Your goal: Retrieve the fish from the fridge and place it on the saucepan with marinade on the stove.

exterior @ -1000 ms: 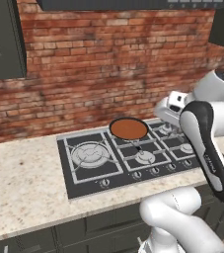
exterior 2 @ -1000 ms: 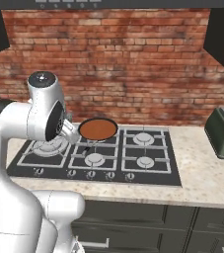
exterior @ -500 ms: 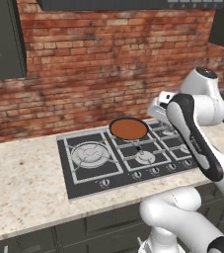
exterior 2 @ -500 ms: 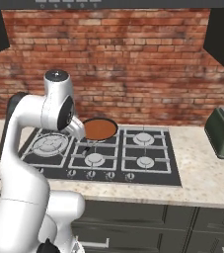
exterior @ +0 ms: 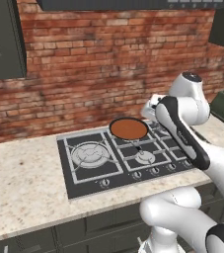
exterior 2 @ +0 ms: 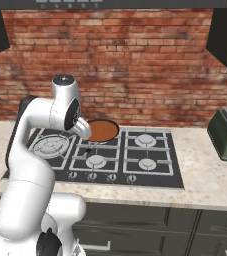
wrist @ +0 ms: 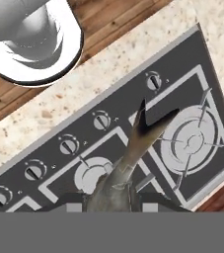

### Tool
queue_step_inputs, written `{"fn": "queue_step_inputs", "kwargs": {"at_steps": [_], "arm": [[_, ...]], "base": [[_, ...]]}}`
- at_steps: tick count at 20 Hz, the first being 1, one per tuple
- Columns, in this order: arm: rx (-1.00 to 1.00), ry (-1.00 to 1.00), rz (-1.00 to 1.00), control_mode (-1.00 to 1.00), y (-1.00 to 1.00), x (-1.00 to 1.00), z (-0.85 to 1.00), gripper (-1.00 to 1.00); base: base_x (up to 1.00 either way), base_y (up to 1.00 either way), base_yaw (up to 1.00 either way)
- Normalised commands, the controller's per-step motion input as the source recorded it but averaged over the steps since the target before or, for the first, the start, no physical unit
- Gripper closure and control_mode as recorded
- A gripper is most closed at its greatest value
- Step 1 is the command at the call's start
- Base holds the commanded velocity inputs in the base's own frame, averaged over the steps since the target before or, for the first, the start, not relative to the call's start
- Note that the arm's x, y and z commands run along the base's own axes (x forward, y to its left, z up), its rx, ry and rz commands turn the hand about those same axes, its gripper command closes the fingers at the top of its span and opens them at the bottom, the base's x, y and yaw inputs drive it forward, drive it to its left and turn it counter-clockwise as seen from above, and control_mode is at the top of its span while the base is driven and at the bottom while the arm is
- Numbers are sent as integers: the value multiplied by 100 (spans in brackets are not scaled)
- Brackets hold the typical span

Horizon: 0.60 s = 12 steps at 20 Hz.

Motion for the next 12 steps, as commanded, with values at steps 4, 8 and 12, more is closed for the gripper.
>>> {"fn": "queue_step_inputs", "kwargs": {"at_steps": [4, 8, 12], "arm": [[-11, 0, 0, -100, 1, 36, -27, 100], [-8, 0, 0, -100, 1, 37, -14, 100], [-5, 0, 0, -100, 1, 37, -9, 100]], "base": [[0, 0, 0], [0, 0, 0], [0, 0, 0]]}}
